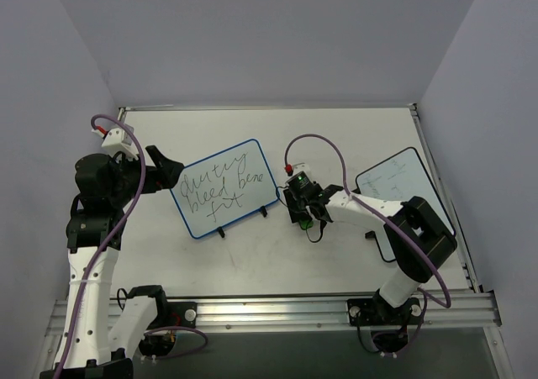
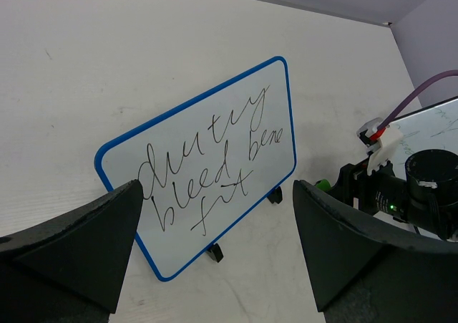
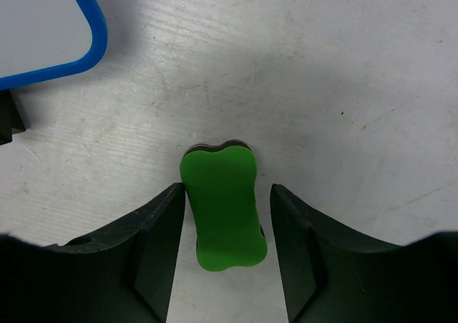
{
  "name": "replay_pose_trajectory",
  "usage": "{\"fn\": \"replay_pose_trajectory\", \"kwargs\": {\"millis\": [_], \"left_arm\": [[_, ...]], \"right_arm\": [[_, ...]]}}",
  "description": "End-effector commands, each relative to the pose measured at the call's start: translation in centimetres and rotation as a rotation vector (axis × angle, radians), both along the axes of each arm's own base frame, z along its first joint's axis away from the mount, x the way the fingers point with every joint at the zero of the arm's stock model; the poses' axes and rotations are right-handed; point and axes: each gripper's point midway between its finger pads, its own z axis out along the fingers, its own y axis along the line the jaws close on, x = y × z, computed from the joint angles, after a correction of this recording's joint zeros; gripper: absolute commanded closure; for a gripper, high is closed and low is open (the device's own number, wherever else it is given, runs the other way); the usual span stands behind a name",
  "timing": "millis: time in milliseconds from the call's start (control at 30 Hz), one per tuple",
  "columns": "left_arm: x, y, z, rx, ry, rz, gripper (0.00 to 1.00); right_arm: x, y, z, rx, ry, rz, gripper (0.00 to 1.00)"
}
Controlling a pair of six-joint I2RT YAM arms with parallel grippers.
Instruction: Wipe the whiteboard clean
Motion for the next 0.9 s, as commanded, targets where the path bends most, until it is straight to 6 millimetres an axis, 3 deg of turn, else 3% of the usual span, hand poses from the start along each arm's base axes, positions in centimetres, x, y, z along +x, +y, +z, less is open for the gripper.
{"fn": "replay_pose_trajectory", "kwargs": {"millis": [0, 867], "left_arm": [[0.2, -0.3, 1.4, 0.008, -0.056, -0.019, 0.06], [0.1, -0.3, 1.5, 0.008, -0.059, -0.021, 0.06]], "right_arm": [[-0.1, -0.3, -0.5, -0.018, 0.012, 0.009, 0.53], [-1.4, -0.4, -0.2, -0.005, 0.033, 0.004, 0.59]]}}
